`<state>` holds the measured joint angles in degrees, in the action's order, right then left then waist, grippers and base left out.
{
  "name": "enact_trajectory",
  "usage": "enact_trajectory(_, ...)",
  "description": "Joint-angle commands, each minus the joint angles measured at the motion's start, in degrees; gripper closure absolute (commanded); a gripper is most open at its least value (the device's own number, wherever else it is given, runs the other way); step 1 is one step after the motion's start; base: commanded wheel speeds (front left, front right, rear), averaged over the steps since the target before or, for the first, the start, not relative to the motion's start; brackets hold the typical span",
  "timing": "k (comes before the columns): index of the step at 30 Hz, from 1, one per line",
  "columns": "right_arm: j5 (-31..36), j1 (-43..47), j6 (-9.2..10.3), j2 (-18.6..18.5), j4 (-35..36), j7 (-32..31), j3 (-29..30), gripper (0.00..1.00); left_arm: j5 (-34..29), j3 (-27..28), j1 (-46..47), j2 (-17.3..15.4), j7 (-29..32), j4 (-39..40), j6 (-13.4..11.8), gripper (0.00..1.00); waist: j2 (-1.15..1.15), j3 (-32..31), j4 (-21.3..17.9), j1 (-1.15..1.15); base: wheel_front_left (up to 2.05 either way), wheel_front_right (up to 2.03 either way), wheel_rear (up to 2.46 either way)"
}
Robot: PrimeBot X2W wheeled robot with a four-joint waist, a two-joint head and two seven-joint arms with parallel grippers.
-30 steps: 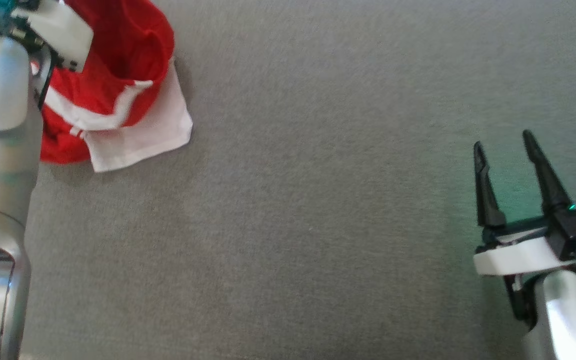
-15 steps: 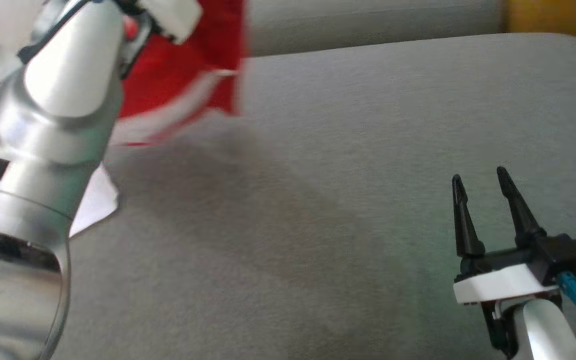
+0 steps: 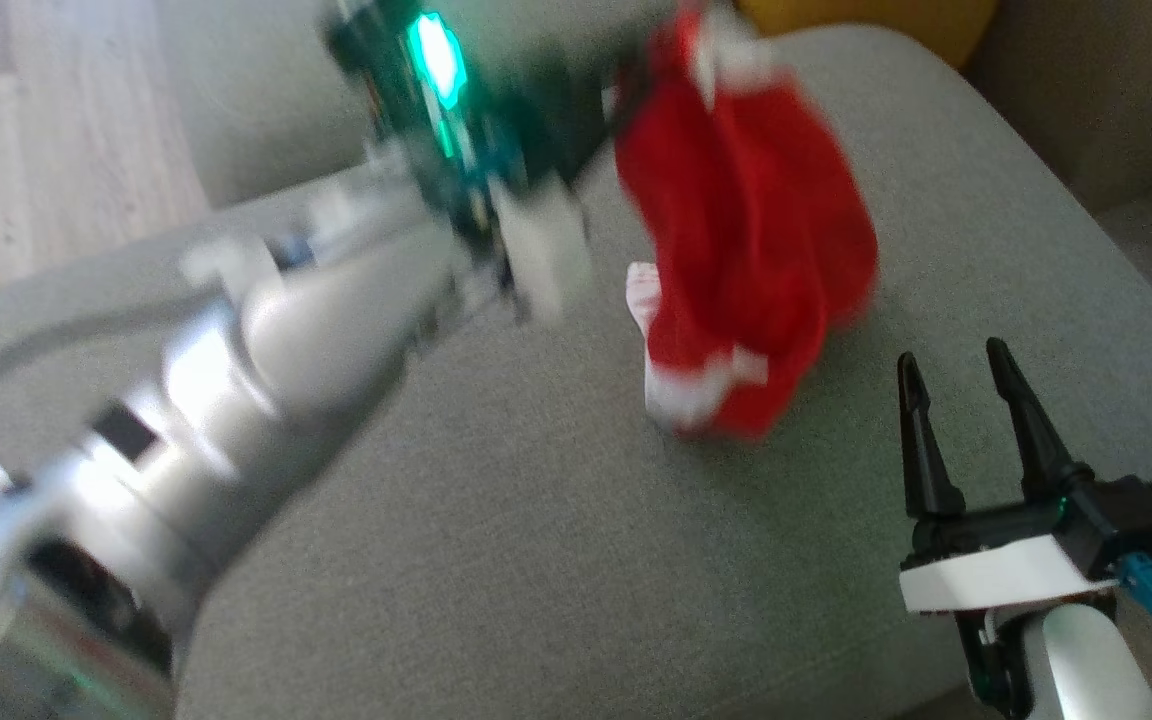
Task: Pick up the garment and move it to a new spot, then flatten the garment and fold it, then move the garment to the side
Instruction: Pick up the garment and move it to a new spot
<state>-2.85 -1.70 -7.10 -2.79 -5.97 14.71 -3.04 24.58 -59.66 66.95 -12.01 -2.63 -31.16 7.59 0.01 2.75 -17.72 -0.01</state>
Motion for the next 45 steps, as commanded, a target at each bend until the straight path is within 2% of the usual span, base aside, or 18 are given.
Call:
enact_trajectory(1, -0.03, -3.23, -0.39, -0.1, 2.44, 0.29, -1.43, 0.0, 1.12, -0.67, -1.82, -2.11, -1.12, -0.05, -0.1, 1.0, -0.01, 2.8, -1.54, 0.01, 0.0, 0.0, 0.0)
enact_trajectory(4, -0.78, -4.2, -0.39, -0.1, 2.94, 0.29, -1.31, 0.0, 2.01, -3.58, -8.82, -2.05, -5.18, -3.25, -0.37, 1.0, -0.01, 4.66, -1.89, 0.01, 0.0, 0.0, 0.0)
enact_trajectory(6, -1.13, -4.62, -0.39, -0.1, 3.07, 0.29, -1.12, 0.0, 2.47, -4.23, -13.99, -1.6, -8.46, -6.44, -1.65, 1.0, -0.01, 5.64, -1.81, 0.01, 0.0, 0.0, 0.0)
enact_trajectory(11, -1.25, -4.55, -0.39, -0.1, 3.3, 0.29, 0.3, 0.0, 1.64, -3.11, -21.56, 0.11, -12.15, -12.45, -7.47, 1.0, -0.01, 6.81, 0.21, 0.01, 0.0, 0.0, 0.0)
enact_trajectory(14, -0.96, -3.96, -0.39, -0.1, 3.29, 0.29, 1.16, 0.0, 0.49, -1.33, -23.14, 0.87, -12.31, -11.0, -9.81, 1.0, -0.01, 6.48, 1.73, 0.01, 0.0, 0.0, 0.0)
enact_trajectory(15, -0.73, -3.68, -0.39, -0.1, 3.31, 0.29, 1.65, 0.0, -0.22, -0.24, -24.07, 0.91, -12.32, -9.78, -10.91, 0.64, -0.01, 6.15, 2.49, 0.01, 0.0, 0.0, 0.0)
enact_trajectory(16, -0.49, -3.41, -0.39, -0.1, 3.44, 0.29, 2.17, 0.0, -1.06, 1.0, -24.94, 0.81, -12.33, -8.61, -12.34, 0.0, -0.01, 5.71, 3.36, 0.01, 0.0, 0.0, 0.0)
enact_trajectory(20, 0.38, -1.81, -0.39, -0.1, 3.17, 0.29, 3.02, 0.0, -2.19, 5.52, -29.84, 0.66, -12.35, -4.33, -13.86, 0.0, -0.01, 2.5, 6.5, 0.01, 0.0, 0.0, 0.0)
enact_trajectory(24, 0.7, 0.74, -0.39, -0.1, 2.34, 0.29, 2.72, 0.0, -0.72, 14.36, -38.48, 0.64, -12.36, 1.85, -15.12, 0.0, -0.01, -2.16, 10.03, 0.01, 0.0, 0.0, 0.0)
enact_trajectory(25, 0.7, 0.74, -0.39, -0.1, 2.34, 0.29, 2.72, 0.0, -0.72, 14.36, -38.48, 0.64, -12.36, 1.85, -15.12, 0.0, -0.01, -2.16, 10.03, 0.01, 0.0, 0.0, 0.0)
enact_trajectory(26, 0.68, 1.46, -0.39, -0.1, 2.07, 0.29, 2.81, 0.0, 0.7, 18.61, -42.31, 1.2, -12.36, 3.66, -15.55, 0.0, -0.01, -3.62, 11.42, 0.01, 0.0, 0.0, 0.0)
enact_trajectory(30, 1.18, 3.11, -0.39, -0.09, 1.29, 0.29, 3.16, 0.0, 3.05, 24.61, -49.33, 2.32, -12.36, 5.84, -13.12, 0.0, -0.01, -6.18, 13.82, 0.01, 0.0, 0.0, 0.0)
enact_trajectory(34, 1.6, 4.9, -0.39, -0.09, 0.73, 0.29, 3.55, 0.0, 2.17, 28.42, -54.74, 2.12, -12.36, 8.02, -11.45, 0.0, -0.01, -7.99, 15.63, 0.01, 0.0, 0.0, 0.0)
enact_trajectory(38, 1.38, 6.69, -0.39, -0.09, 0.53, 0.29, 4.44, 0.0, 0.58, 28.48, -59.43, 0.92, -12.36, 6.9, -8.51, 0.0, -0.01, -9.08, 17.14, 0.01, 0.0, 0.0, 0.0)
enact_trajectory(42, 1.54, 7.64, -0.39, -0.09, 0.24, 0.29, 4.17, 0.0, 2.48, 28.06, -62.61, 1.41, -12.36, 4.22, -4.89, 0.0, -0.01, -9.43, 17.65, 0.01, 0.0, 0.0, 0.0)
enact_trajectory(45, 1.48, 8.02, -0.39, -0.09, 0.29, 0.29, 4.35, 0.0, 3.79, 31.36, -64.8, 2.4, -12.36, 7.22, -4.53, 0.0, -0.01, -9.75, 17.85, 0.01, 0.0, 0.0, 0.0)
